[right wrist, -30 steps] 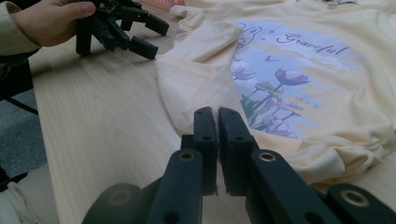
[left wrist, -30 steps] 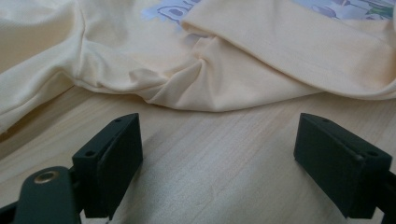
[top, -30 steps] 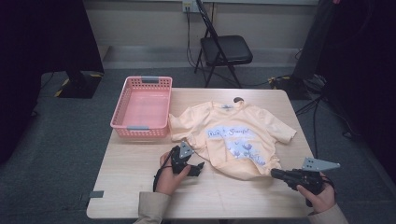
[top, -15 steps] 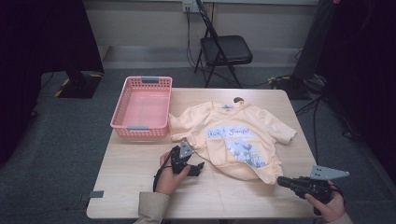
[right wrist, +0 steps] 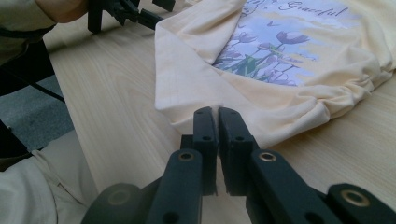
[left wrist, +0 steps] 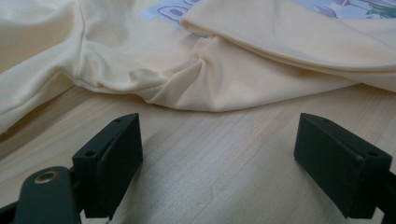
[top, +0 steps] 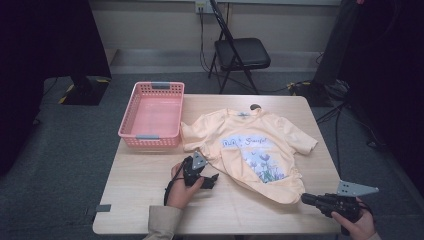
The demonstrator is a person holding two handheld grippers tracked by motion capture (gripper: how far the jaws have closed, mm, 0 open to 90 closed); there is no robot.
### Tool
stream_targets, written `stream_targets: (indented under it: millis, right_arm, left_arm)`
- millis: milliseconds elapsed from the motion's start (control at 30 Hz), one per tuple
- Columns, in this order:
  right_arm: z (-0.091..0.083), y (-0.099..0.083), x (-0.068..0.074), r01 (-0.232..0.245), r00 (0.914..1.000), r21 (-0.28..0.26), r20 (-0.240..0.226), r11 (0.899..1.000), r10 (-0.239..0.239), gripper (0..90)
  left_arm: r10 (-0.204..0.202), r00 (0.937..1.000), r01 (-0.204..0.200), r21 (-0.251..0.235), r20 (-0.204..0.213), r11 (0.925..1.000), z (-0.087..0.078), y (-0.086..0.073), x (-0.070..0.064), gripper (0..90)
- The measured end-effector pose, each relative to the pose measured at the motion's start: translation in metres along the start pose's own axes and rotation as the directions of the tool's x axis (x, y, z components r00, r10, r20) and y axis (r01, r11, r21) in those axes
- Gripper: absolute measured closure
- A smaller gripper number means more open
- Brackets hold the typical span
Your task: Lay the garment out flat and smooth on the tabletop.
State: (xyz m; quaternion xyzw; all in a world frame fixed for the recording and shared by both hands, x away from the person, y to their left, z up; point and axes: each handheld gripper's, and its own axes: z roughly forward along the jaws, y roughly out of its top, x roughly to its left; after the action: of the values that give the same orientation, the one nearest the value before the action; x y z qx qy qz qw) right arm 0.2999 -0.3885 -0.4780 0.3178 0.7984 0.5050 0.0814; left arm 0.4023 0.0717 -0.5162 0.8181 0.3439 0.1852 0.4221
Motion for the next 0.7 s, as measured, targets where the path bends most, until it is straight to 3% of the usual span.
stream_targets:
  millis: [367, 467, 700]
  right_arm:
    - [-0.0038, -0.0058, -0.0002, -0.004, 1.0, 0.006, 0.006, 1.0, 0.004, 83.4]
    - [-0.0052, -0.0061, -0.0015, -0.024, 0.9997, -0.007, -0.01, 1.0, 0.024, 76.0]
    - [-0.0033, 0.0017, -0.0064, -0.055, 0.9985, -0.034, 0.002, 0.998, 0.055, 45.7]
  left_arm:
    - [0.0, 1.0, 0.0, 0.0, 0.0, 1.0, 0.0, 0.0, 0.0, 14.9]
    - [0.0, 1.0, 0.0, 0.0, 0.0, 1.0, 0.0, 0.0, 0.0, 14.9]
    - [0.0, 1.0, 0.0, 0.0, 0.0, 1.0, 0.0, 0.0, 0.0, 14.9]
